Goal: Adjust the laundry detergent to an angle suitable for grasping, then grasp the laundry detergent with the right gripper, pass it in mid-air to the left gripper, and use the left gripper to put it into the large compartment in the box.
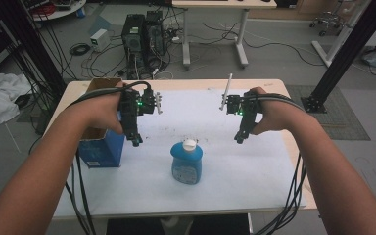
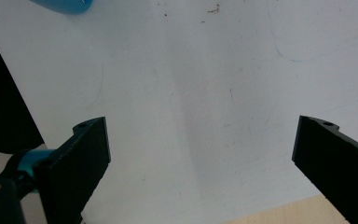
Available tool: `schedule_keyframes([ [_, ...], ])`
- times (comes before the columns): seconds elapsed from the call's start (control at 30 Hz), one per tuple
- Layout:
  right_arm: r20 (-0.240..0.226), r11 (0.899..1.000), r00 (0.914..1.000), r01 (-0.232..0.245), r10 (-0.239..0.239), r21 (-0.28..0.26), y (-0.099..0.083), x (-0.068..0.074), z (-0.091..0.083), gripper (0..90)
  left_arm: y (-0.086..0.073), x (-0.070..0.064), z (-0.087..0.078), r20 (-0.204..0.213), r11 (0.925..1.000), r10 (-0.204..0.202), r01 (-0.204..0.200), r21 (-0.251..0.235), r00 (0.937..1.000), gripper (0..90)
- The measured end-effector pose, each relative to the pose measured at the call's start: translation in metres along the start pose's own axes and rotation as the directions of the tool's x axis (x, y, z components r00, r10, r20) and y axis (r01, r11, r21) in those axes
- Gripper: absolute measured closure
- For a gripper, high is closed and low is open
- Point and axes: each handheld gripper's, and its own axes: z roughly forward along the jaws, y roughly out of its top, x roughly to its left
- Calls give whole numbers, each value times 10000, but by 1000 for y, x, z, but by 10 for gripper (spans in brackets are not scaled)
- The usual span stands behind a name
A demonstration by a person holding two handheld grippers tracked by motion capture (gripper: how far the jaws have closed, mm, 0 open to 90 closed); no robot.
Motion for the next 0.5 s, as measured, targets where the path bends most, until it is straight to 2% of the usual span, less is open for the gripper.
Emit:
schedule_keyframes([
  [0.27, 30, 9999, 10000, -84, 84, 70, -1, -1, 1, 32, 2, 0, 1, -41, 9999, 145, -145, -69, 9999, 65],
  [0.5, 79, 9999, 9998, -159, 159, 13, -2, 2, -2, 32, 0, -1, 0, -88, 9999, 36, -37, -167, 10000, 65],
])
